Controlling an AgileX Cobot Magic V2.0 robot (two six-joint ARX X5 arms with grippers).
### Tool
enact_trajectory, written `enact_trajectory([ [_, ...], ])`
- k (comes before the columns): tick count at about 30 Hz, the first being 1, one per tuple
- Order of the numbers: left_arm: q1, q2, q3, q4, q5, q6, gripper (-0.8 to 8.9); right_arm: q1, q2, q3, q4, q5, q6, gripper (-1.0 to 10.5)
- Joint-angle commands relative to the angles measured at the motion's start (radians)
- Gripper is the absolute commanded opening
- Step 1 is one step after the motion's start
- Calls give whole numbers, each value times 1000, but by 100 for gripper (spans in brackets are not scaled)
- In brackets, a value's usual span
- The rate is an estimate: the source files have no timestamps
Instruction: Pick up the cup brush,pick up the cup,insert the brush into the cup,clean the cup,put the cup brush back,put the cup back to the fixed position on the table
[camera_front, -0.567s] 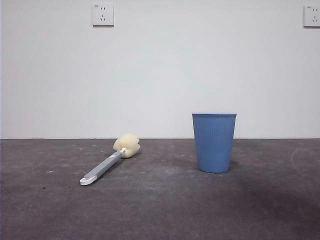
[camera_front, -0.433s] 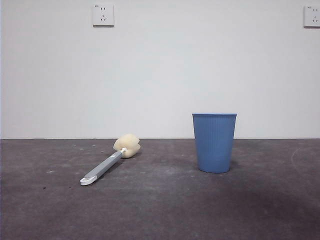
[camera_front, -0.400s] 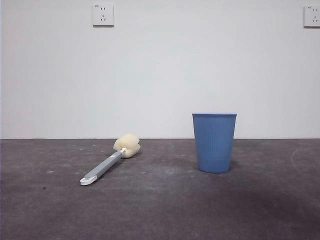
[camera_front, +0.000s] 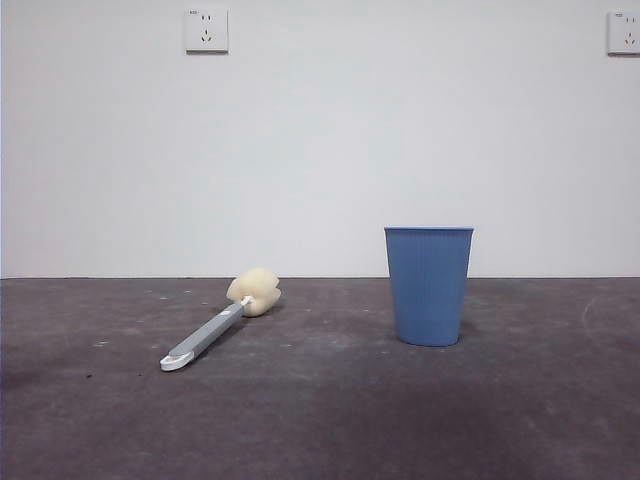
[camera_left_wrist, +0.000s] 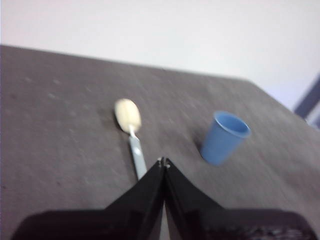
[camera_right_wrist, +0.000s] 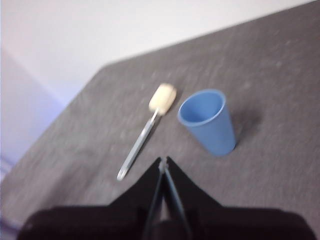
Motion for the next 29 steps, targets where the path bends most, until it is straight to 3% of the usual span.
enact_trajectory([
  [1, 3, 50, 64, -80, 55, 115, -7, 6, 68, 108, -127, -29, -139, -12],
  [11, 0, 230, 262, -415, 156, 307, -7, 62, 215, 280, -524, -44, -364, -11],
  [19, -13, 269, 286, -481, 147, 335, 12, 69, 223, 280, -564, -43, -391, 17],
  [21, -13, 269, 286, -481, 142, 335, 129, 69, 223, 280, -564, -43, -389, 144],
  [23, -13, 269, 286, -480, 142, 329, 357, 69, 223, 280, -564, -42, -378, 392],
  [25, -13, 269, 286, -478, 141, 311, 499, 69, 223, 280, -563, -42, -358, 590],
  [29, -13, 280, 286, -469, 141, 282, 503, 69, 224, 280, -563, -42, -352, 626],
])
